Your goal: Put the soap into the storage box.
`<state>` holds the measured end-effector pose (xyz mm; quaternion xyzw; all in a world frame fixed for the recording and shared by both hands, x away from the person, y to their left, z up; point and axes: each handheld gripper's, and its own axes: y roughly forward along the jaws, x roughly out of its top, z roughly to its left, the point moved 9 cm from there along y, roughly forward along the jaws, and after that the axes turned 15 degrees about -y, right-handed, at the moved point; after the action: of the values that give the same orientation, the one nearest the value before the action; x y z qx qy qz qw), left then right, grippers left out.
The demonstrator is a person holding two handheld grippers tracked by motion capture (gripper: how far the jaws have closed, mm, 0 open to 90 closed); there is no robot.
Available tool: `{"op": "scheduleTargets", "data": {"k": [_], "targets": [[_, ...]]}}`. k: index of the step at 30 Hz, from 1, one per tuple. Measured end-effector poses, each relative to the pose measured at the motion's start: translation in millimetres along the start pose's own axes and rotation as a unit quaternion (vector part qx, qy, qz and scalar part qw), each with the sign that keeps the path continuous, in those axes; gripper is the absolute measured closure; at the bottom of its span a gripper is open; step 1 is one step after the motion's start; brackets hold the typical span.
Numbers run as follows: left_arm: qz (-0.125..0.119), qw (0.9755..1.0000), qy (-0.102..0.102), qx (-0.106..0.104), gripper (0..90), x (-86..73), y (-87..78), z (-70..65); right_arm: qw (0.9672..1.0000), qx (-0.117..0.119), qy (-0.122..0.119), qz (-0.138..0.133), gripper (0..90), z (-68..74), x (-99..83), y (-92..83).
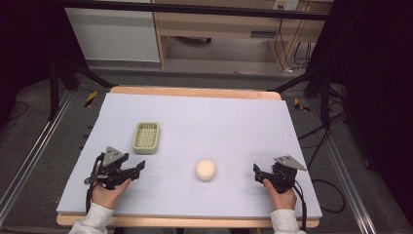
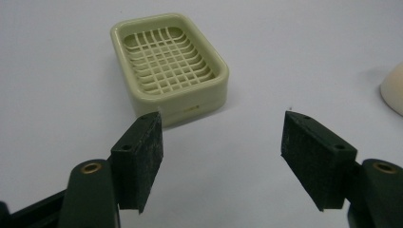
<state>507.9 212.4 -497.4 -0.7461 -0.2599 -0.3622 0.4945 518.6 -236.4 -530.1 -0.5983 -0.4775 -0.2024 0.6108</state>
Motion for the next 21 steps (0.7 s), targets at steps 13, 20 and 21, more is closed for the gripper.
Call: {"op": "scheduleTargets", "data": {"k": [13, 20, 21], "targets": [[0.007, 0.9998, 0.009, -0.015, 30.1, -2.5, 5.8, -18.1, 0.9999, 0.002, -0.013, 0.009, 4.6, 5.1, -2.5, 4.7], [0.009, 0.9996, 0.015, -0.02, 29.7, -2.0, 7.5, -26.0, 0.9999, 0.002, -0.013, 0.009, 4.8, 5.1, -2.9, 5.1], [0.009, 0.9996, 0.015, -0.02, 29.6, -2.0, 7.5, -26.0, 0.9999, 0.002, -0.013, 0.009, 4.8, 5.1, -2.9, 5.1]]}}
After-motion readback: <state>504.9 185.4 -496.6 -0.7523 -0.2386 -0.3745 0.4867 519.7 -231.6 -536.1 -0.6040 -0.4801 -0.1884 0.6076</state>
